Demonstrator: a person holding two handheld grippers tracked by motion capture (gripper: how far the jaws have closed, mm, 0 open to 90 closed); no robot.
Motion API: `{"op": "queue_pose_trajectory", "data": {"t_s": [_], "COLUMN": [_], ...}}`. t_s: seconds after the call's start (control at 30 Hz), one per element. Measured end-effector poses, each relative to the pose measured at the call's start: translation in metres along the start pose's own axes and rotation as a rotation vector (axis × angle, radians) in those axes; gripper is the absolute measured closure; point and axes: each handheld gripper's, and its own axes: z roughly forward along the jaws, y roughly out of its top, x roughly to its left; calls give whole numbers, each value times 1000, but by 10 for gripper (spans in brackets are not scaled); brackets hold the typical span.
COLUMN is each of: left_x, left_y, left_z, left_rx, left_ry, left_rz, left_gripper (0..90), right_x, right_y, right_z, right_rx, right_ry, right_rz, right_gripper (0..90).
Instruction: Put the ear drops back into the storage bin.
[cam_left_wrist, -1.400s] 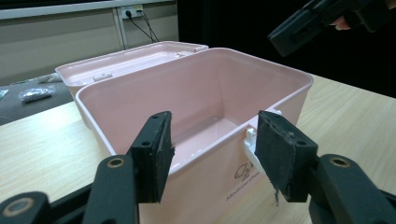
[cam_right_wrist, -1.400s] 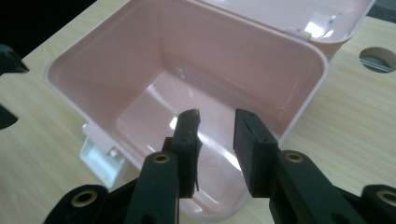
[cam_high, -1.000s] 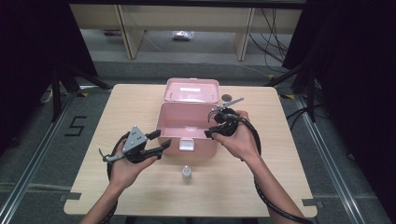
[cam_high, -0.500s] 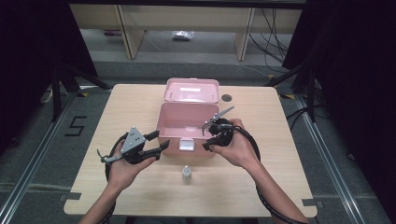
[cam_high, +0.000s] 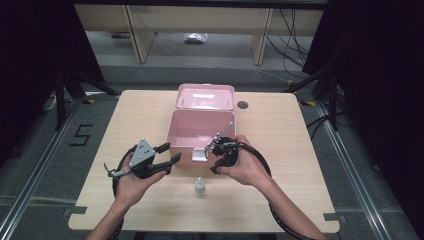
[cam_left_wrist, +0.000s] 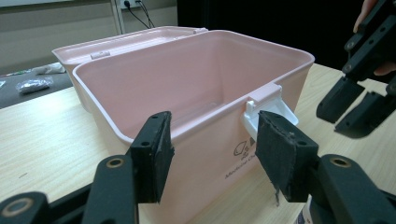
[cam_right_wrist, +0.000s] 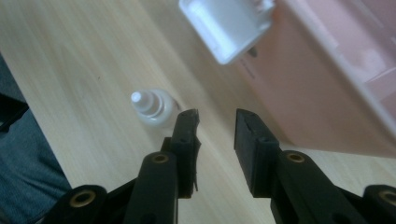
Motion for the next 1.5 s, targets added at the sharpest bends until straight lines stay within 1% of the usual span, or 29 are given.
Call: {"op": "queue_pose_trajectory", "data": {"t_s": [0.13, 0.17, 0.27, 0.3, 0.57, 0.67, 0.7, 0.73, 0.77, 0.93, 0.97, 1.0, 1.03, 1.07, 1.13, 1.17, 1.23, 1.27, 1.3, 1.33, 1.37, 1.4, 1.43, 1.47, 1.5], "left_x": [0, 0, 0, 0, 1, 1, 1, 1, 1, 0, 0, 0, 0, 0, 1, 1, 1, 2, 2, 2, 2, 3, 3, 3, 4], "left_y": [-1, -2, -2, -3, -5, -5, -5, -5, -5, -6, -6, -6, -6, -7, -7, -8, -8, -8, -9, -9, -9, -10, -10, -10, -10], "left_z": [-1, -1, -1, -2, -2, -3, -3, -3, -3, -3, -3, -3, -3, -3, -4, -4, -4, -4, -4, -5, -5, -5, -5, -6, -6], "left_rx": [3, 4, 8, 9, 5, 6, 6, 7, 7, 6, 6, 6, 6, 7, 7, 7, 9, 8, 8, 8, 10, 10, 12, 12, 12], "left_ry": [-1, -1, 4, 4, 3, 2, 2, 1, 1, 1, 1, 3, 4, 4, 5, 4, 4, 5, 5, 7, 8, 8, 8, 9, 9], "left_rz": [3, 3, 0, 0, -3, -3, -2, 0, 1, 1, 0, -4, -3, -6, -4, -3, -8, -7, -10, -15, -12, -13, -14, -13, -10], "left_gripper": [447, 447, 447, 447, 447, 447, 447, 447, 447, 447, 447, 447, 447, 447, 447, 447, 447, 447, 447, 447, 447, 447, 447, 447, 447], "right_x": [4, 4, 7, 8, 19, 23, 24, 25, 26, 32, 32, 33, 34, 33, 35, 36, 37, 38, 38, 39, 39, 41, 42, 42, 41], "right_y": [1, 1, 2, 3, 8, 11, 12, 13, 14, 20, 20, 21, 22, 22, 24, 25, 27, 27, 28, 29, 29, 30, 30, 31, 31], "right_z": [5, 6, 10, 11, 17, 19, 20, 20, 21, 24, 25, 26, 27, 28, 29, 30, 32, 33, 35, 35, 37, 38, 39, 40, 40], "right_rx": [46, 54, 74, 75, 100, 107, 108, 113, 114, 133, 144, 164, 173, 164, 171, 174, 183, 203, 201, 214, 212, 222, 215, 215, 237], "right_ry": [8, 11, 20, 17, 48, 48, 50, 48, 53, 58, 43, 34, 31, 38, 37, 37, 35, 39, 40, 35, 33, 37, 52, 55, 30], "right_rz": [-20, -42, -67, -74, -125, -130, -142, -141, -153, -173, -197, -182, -188, -216, -227, -220, -224, -210, -224, -216, -231, -216, -199, -204, -229], "right_gripper": [684, 682, 675, 672, 648, 647, 646, 646, 646, 645, 645, 645, 645, 645, 645, 645, 645, 645, 645, 644, 644, 644, 644, 644, 644]}}
